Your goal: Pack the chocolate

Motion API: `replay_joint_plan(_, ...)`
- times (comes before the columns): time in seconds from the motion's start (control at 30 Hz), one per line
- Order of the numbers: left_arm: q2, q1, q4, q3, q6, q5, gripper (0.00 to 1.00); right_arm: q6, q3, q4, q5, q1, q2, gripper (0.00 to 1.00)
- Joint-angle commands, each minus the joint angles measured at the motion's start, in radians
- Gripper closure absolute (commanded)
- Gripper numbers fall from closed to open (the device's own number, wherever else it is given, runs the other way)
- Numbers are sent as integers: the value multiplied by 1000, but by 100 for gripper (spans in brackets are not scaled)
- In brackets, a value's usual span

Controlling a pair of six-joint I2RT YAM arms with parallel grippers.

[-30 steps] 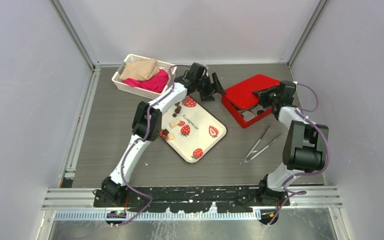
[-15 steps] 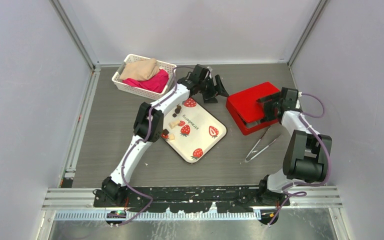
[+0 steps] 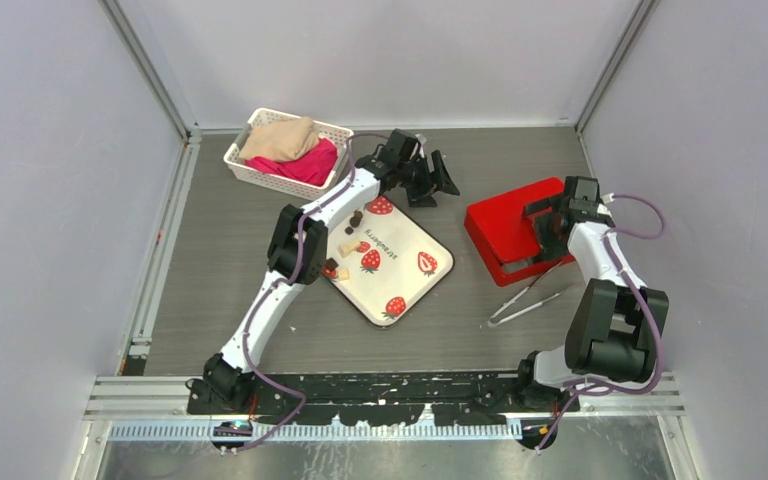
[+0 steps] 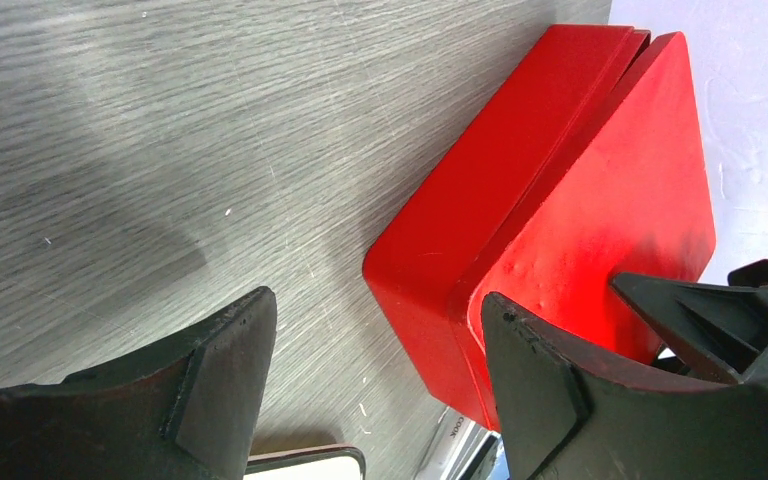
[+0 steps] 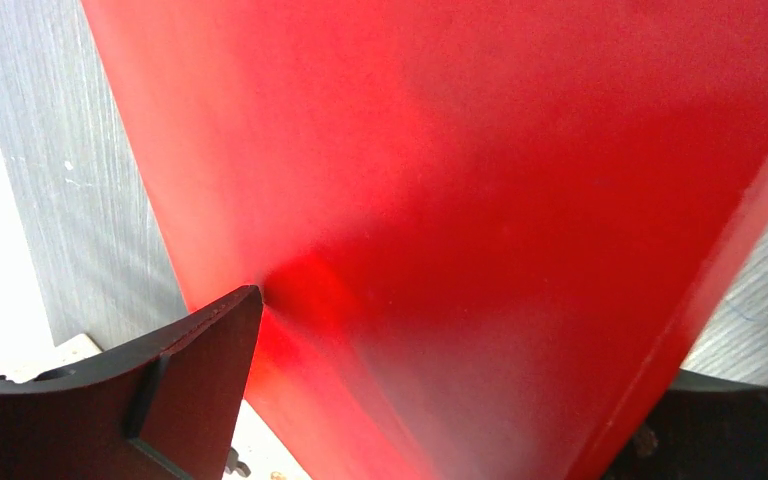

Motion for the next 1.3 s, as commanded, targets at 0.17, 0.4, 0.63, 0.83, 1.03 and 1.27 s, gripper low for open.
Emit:
replay_joint_plan(0.17, -50, -13, 31, 27, 24, 25, 25, 3, 74, -115, 60, -5, -83, 13)
replay_joint_plan(0.4, -61, -20, 6, 24, 41, 22, 25, 50, 38, -192, 95, -5, -114, 13)
replay_joint_plan(0.63, -76, -21, -9, 12, 56, 16, 25, 66, 32, -290, 148, -5, -144, 12)
replay_joint_plan(0.83, -93, -23, -14, 11, 64, 15, 25, 61, 10, -337, 171, -5, -179, 12)
replay_joint_plan(1.03, -95, -34, -15, 24, 77, 22, 25, 39, -4, -374, 206, -5, -208, 8)
replay_joint_plan(1.27, -101, -53, -23, 14, 88, 26, 25, -43, -23, -343, 138, -6, -217, 0)
